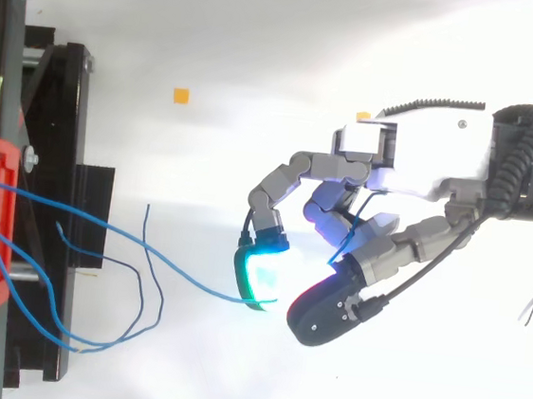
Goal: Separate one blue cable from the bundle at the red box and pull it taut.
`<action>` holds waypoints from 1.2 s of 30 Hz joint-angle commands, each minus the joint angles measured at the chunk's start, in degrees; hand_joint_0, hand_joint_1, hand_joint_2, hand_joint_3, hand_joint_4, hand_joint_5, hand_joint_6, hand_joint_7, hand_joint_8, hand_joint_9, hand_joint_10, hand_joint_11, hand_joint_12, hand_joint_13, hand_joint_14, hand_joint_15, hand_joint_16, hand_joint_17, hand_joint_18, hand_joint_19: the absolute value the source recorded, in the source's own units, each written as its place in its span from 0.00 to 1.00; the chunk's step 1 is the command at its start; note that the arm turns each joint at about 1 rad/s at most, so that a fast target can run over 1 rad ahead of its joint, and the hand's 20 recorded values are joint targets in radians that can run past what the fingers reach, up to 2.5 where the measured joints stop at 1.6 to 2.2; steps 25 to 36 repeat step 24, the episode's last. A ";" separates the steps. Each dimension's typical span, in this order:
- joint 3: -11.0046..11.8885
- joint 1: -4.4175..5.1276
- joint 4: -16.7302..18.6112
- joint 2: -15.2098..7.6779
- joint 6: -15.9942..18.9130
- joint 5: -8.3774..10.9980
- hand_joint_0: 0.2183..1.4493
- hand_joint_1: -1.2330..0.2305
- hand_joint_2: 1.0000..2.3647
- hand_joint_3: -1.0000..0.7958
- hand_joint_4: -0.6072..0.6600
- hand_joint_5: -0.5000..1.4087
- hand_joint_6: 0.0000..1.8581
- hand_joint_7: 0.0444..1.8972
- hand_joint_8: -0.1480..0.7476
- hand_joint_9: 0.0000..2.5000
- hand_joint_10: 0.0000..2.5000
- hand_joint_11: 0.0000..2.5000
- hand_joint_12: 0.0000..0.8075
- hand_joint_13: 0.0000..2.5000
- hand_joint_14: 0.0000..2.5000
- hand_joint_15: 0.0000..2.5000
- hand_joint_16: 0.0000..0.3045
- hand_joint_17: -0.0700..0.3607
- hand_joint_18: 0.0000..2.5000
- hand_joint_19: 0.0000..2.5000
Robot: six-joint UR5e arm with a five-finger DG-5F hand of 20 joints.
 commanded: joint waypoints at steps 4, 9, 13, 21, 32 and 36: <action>0.00 0.00 0.00 -0.01 0.00 0.00 0.35 0.32 0.02 0.54 0.42 0.18 0.49 0.61 0.45 0.37 0.63 0.55 0.40 0.38 0.56 0.63 0.09 0.31 0.48 0.65; 0.00 0.00 0.00 -0.01 0.00 0.00 0.35 0.32 0.02 0.54 0.42 0.18 0.49 0.61 0.45 0.37 0.63 0.55 0.40 0.38 0.56 0.63 0.09 0.31 0.48 0.65; 0.00 0.00 0.00 -0.01 0.00 0.00 0.35 0.32 0.02 0.54 0.42 0.18 0.49 0.61 0.45 0.37 0.63 0.55 0.40 0.38 0.56 0.63 0.09 0.31 0.48 0.65; 0.00 0.00 0.00 -0.01 0.00 0.00 0.35 0.32 0.02 0.54 0.42 0.18 0.49 0.61 0.45 0.37 0.63 0.55 0.40 0.38 0.56 0.63 0.10 0.31 0.49 0.65; 0.00 0.00 0.00 -0.01 0.00 0.00 0.35 0.32 0.02 0.54 0.42 0.18 0.49 0.61 0.45 0.37 0.63 0.55 0.40 0.38 0.56 0.63 0.09 0.31 0.49 0.65; 0.00 0.00 0.00 -0.01 0.00 0.00 0.35 0.32 0.02 0.54 0.42 0.18 0.49 0.61 0.45 0.37 0.63 0.55 0.40 0.38 0.56 0.63 0.09 0.31 0.49 0.65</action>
